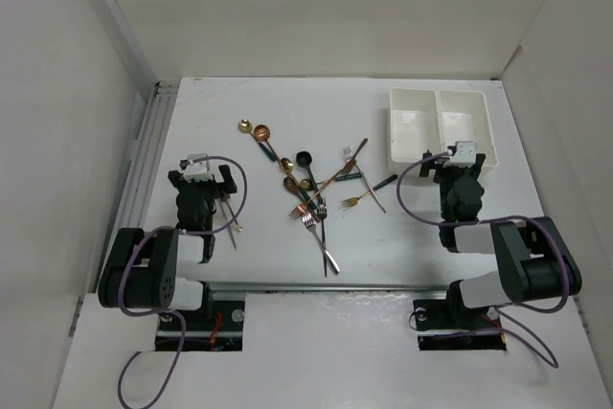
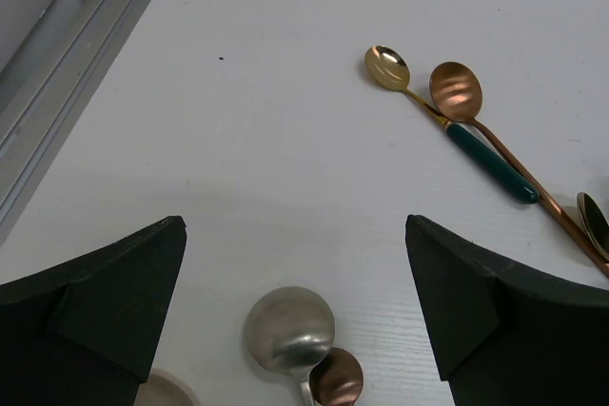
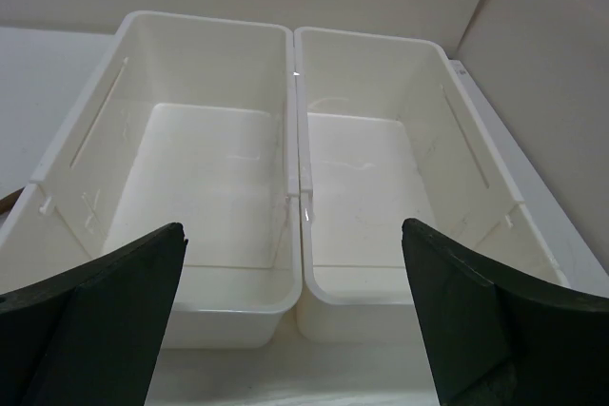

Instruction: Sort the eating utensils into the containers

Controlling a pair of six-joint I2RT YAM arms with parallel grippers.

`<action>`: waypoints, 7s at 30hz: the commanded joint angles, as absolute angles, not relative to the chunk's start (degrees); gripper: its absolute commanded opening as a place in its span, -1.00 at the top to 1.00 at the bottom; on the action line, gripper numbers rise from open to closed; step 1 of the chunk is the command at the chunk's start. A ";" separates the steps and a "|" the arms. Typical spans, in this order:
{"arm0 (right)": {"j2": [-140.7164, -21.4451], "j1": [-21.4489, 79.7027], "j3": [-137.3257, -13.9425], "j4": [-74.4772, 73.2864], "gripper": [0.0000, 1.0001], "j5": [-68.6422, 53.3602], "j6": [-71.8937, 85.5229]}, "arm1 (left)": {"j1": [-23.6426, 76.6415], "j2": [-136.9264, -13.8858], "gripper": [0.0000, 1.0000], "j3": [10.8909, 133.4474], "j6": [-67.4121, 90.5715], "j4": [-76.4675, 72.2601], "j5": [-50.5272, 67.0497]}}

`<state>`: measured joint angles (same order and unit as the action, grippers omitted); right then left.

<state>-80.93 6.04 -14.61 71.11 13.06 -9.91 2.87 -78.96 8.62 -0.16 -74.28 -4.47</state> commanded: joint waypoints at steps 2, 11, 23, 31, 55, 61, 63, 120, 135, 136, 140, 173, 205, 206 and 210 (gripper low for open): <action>-79.98 6.42 -16.44 73.13 -1.00 13.27 -10.20 | 2.64 -78.84 -1.00 10.02 -0.09 -85.61 -3.60; -77.63 6.42 -18.01 70.18 -1.00 12.74 -10.20 | 3.25 -72.16 -1.00 12.04 -2.71 -69.61 1.14; -81.45 22.51 -103.91 -11.85 -1.00 36.33 -31.26 | 3.78 -49.58 -1.00 45.96 -1.25 -13.74 -16.09; -99.38 24.33 -111.81 -39.96 -1.00 1.01 -9.49 | 3.78 -45.26 -1.00 47.99 21.88 10.01 -11.00; -98.79 41.40 -82.71 -30.42 -0.74 7.13 7.73 | 0.62 -73.38 0.18 44.48 39.37 31.30 1.23; -97.73 41.40 -81.56 -29.36 -0.74 7.12 7.73 | -1.93 -75.67 0.18 43.95 39.29 26.19 -1.93; -96.69 41.40 -80.95 -29.36 -0.74 7.73 7.13 | -2.55 -76.20 0.18 44.47 38.67 28.81 -2.55; -104.85 45.53 -101.34 2.37 -0.58 -34.11 9.49 | 13.89 -54.85 1.00 58.27 20.65 -14.33 22.50; -103.63 43.26 -99.43 2.90 1.00 -26.65 10.63 | 14.41 -53.70 -1.00 56.25 21.01 -8.26 21.72; -101.80 42.20 -98.01 2.90 1.00 -24.98 10.63 | 14.41 -53.70 -1.00 56.25 20.31 -7.22 20.75; -96.78 32.54 -90.71 -3.93 1.00 -12.77 11.95 | 14.41 -52.91 -1.00 56.25 19.78 0.51 7.68; -104.68 8.61 -92.20 -33.22 -0.45 6.33 0.70 | 7.91 -89.99 -0.08 56.60 23.64 34.44 0.54; -90.62 11.85 -88.33 -30.41 -0.35 4.04 -4.56 | -2.71 -95.20 1.00 60.46 20.22 33.66 -2.29; -89.75 13.00 -88.33 -30.41 -0.35 4.04 -5.27 | -2.72 -94.14 1.00 62.21 19.08 34.45 -2.29; -87.28 21.69 -87.71 -26.73 -0.46 2.74 -10.62 | -3.43 -87.81 1.00 74.50 18.11 35.60 1.39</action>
<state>-91.48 15.40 -87.99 -31.88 4.71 -5.89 -3.36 -95.81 64.93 19.90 36.45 -0.40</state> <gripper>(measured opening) 0.716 0.044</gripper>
